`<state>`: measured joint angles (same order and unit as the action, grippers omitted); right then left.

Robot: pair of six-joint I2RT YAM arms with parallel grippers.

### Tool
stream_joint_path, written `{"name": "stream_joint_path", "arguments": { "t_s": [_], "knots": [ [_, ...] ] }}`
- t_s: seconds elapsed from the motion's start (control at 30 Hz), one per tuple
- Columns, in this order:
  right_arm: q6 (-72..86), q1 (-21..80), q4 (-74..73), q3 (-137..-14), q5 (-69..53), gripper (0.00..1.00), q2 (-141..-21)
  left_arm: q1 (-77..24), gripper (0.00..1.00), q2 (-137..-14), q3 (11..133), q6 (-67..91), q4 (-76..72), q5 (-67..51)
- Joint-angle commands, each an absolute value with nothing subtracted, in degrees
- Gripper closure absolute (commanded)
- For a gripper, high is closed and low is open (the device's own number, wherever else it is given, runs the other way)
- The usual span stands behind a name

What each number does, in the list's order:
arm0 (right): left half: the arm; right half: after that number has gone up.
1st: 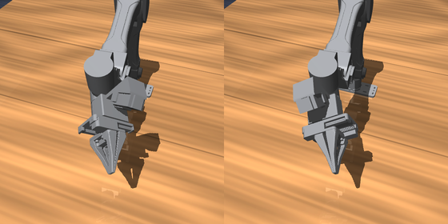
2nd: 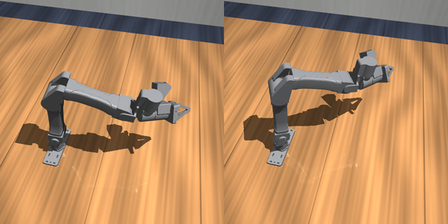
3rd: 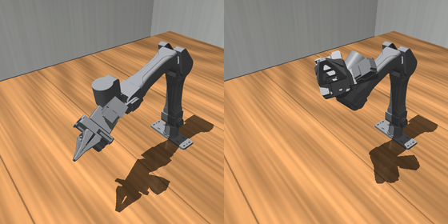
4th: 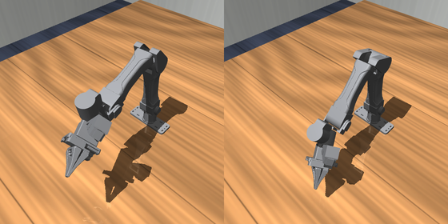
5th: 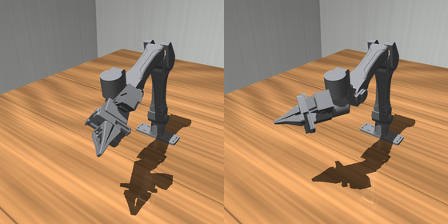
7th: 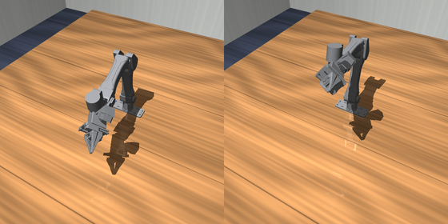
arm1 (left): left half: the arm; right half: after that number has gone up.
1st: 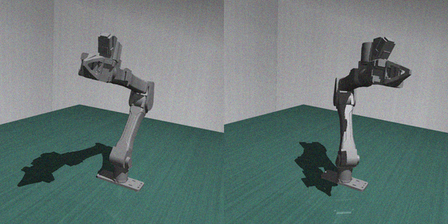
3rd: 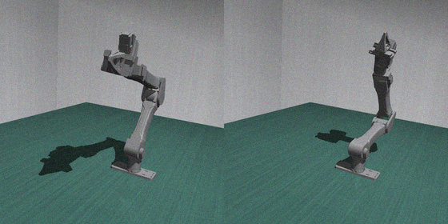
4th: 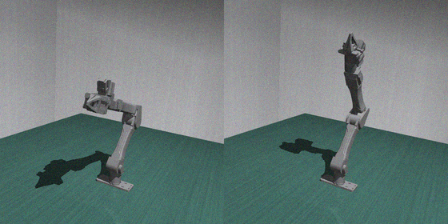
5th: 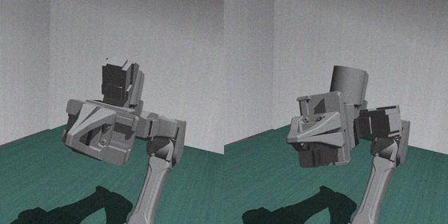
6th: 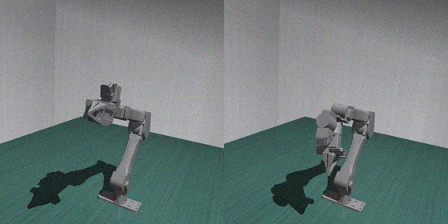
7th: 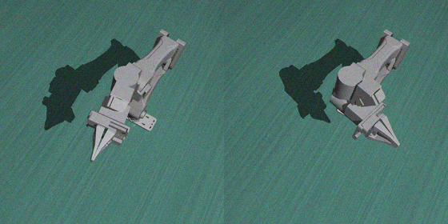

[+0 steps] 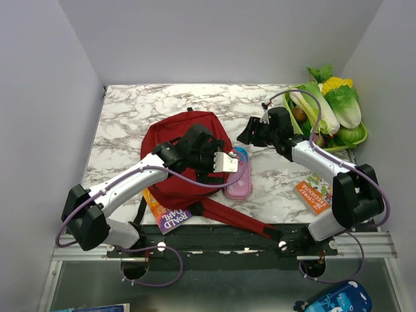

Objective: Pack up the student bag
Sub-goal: Unzip the student bag at the center of the board.

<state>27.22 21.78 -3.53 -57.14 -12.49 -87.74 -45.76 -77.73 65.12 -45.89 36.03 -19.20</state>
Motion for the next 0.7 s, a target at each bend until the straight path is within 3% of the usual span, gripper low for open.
{"name": "stream_joint_path", "arguments": {
  "t_s": [0.0, 0.43, 0.67],
  "knots": [
    [29.8, 22.0, 4.6, -54.6, -19.8, 0.40, -88.2, -45.0, 0.01, -80.8, 66.0, -48.3, 27.6, -17.9],
    [31.7, 22.0, 4.7, -55.3, -21.3, 0.44, -90.4, -44.8, 0.18, -86.4, 68.9, -47.1, 30.1, -22.3],
    [31.5, 22.1, 4.3, -55.2, -22.0, 0.47, -91.4, -44.8, 0.18, -89.7, 72.1, -49.5, 34.4, -25.7]
  ]
}}
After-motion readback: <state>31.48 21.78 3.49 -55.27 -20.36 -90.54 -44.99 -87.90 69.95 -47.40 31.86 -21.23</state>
